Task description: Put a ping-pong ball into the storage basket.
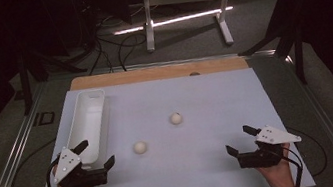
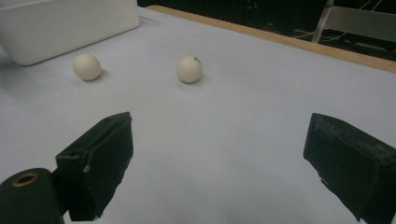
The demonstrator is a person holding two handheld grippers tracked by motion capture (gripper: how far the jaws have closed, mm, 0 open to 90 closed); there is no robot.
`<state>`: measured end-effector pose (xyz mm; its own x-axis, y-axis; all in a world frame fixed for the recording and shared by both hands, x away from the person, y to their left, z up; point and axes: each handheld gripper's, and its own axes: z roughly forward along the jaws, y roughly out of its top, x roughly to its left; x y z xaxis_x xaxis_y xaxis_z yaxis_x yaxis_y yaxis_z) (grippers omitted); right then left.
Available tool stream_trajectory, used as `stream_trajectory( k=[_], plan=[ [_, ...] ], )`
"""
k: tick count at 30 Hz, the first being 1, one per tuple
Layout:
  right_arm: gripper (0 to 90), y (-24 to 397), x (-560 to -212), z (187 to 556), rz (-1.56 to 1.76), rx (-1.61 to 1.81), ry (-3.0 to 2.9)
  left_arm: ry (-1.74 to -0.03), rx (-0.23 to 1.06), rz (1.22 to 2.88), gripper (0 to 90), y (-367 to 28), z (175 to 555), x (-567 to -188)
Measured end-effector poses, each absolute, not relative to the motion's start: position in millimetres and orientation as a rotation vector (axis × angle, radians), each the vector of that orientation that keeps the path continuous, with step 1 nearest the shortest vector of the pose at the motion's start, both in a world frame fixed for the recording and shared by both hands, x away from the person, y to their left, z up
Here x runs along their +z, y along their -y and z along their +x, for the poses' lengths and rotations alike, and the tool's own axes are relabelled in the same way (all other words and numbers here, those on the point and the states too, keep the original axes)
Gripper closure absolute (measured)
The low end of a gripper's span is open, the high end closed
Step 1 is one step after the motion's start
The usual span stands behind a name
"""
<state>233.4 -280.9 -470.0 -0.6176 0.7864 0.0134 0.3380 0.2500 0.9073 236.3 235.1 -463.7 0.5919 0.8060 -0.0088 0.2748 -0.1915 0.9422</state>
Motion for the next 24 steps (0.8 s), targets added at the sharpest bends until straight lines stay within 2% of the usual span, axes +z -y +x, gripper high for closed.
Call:
stream_trajectory(
  k=[24],
  plan=[
    [7.8,281,-470,233,1.022,1.330,-2.076,-0.875,0.614,1.749,0.0,-223,241,-452]
  ],
)
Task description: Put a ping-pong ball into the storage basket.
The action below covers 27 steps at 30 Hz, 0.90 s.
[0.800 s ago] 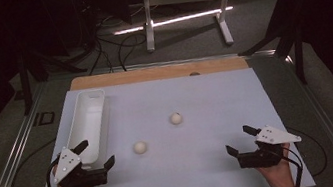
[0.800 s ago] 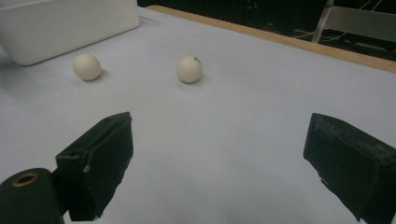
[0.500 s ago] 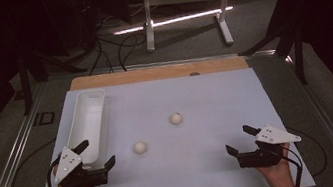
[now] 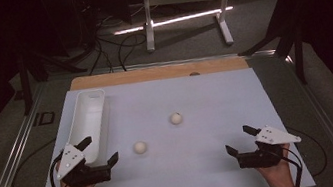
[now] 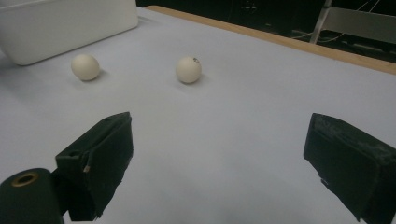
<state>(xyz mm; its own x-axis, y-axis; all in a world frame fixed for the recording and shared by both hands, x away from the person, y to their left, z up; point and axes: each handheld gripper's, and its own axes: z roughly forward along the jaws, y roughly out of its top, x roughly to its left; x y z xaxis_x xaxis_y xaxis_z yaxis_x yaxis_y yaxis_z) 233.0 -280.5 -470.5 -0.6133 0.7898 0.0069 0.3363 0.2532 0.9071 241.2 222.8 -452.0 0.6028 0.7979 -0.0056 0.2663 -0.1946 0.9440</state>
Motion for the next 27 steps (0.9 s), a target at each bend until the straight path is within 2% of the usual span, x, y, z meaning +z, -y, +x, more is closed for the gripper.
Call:
stream_trajectory(
  k=[27],
  plan=[
    [7.7,275,-475,232,1.024,1.328,-2.079,-0.878,0.579,1.804,0.0,-207,251,-445]
  ],
)
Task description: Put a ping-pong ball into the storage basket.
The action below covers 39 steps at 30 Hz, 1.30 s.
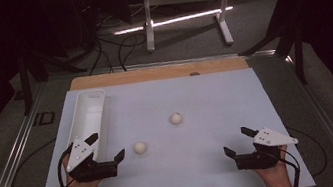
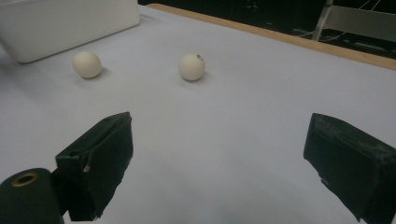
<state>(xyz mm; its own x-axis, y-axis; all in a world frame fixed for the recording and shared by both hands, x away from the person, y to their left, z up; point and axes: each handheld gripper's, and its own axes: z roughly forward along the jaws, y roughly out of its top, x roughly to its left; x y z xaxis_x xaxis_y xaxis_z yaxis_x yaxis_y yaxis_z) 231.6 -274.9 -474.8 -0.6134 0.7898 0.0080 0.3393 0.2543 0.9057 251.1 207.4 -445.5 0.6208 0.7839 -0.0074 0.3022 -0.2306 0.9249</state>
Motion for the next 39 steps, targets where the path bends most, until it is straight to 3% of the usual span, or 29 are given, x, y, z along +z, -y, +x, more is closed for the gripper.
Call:
stream_trajectory(
  k=[39],
  plan=[
    [7.7,282,-472,232,1.037,1.301,-2.061,-0.914,0.504,1.856,0.1,-191,290,-437]
  ],
)
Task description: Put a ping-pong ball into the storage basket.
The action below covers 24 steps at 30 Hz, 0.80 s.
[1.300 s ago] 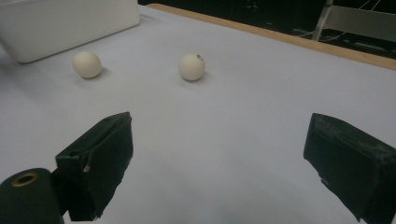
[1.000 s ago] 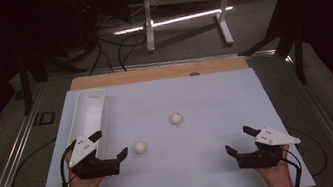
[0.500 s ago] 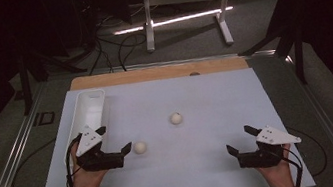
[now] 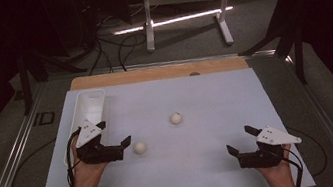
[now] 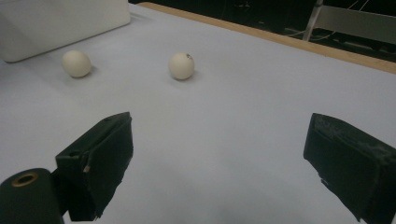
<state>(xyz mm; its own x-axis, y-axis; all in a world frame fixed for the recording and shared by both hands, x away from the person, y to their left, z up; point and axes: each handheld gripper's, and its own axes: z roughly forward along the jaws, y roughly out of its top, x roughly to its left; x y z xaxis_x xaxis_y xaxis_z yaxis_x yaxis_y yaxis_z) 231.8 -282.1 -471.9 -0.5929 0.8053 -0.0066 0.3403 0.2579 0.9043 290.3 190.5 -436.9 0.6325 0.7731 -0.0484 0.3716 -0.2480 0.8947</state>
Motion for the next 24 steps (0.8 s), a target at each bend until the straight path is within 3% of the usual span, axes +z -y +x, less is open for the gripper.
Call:
stream_trajectory(
  k=[24],
  plan=[
    [7.7,282,-474,232,1.033,1.294,-2.070,-0.882,0.466,1.953,0.1,-171,303,-442]
  ],
)
